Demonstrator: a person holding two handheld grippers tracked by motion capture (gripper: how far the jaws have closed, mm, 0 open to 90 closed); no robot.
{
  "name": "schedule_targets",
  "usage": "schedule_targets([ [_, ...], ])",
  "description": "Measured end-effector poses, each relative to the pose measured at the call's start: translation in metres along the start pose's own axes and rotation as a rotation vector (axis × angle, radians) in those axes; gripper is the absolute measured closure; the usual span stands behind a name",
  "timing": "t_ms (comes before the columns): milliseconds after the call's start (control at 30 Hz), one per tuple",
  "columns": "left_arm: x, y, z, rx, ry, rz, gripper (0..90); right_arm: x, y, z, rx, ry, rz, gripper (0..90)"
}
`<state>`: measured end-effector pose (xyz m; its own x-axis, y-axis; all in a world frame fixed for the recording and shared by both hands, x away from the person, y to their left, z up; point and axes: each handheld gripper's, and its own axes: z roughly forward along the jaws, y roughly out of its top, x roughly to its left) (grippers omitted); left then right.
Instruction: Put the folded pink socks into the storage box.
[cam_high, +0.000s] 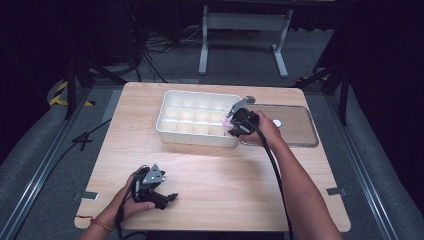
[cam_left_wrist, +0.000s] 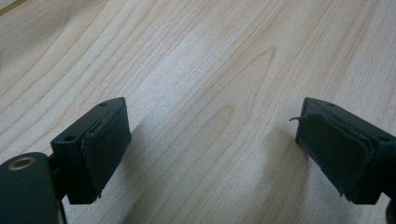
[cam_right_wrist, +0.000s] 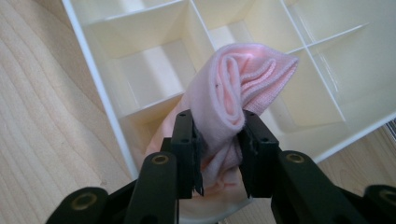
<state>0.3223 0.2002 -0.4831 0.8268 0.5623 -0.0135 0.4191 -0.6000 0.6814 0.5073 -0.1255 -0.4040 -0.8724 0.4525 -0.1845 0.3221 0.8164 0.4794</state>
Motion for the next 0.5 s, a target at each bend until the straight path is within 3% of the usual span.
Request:
schedule_targets([
  [267,0.0,-0.0001,0.0002,-0.002,0.001,0.0,10.2,-0.0029,0.0019,0.0061,0.047,0.032,-0.005,70.2],
  [500,-0.0002,-0.0001,0.0003,-0.003,0.0,-0.002,10.2,-0.0088,-0.0008,0.003,0.021,0.073,0.057,64.4],
])
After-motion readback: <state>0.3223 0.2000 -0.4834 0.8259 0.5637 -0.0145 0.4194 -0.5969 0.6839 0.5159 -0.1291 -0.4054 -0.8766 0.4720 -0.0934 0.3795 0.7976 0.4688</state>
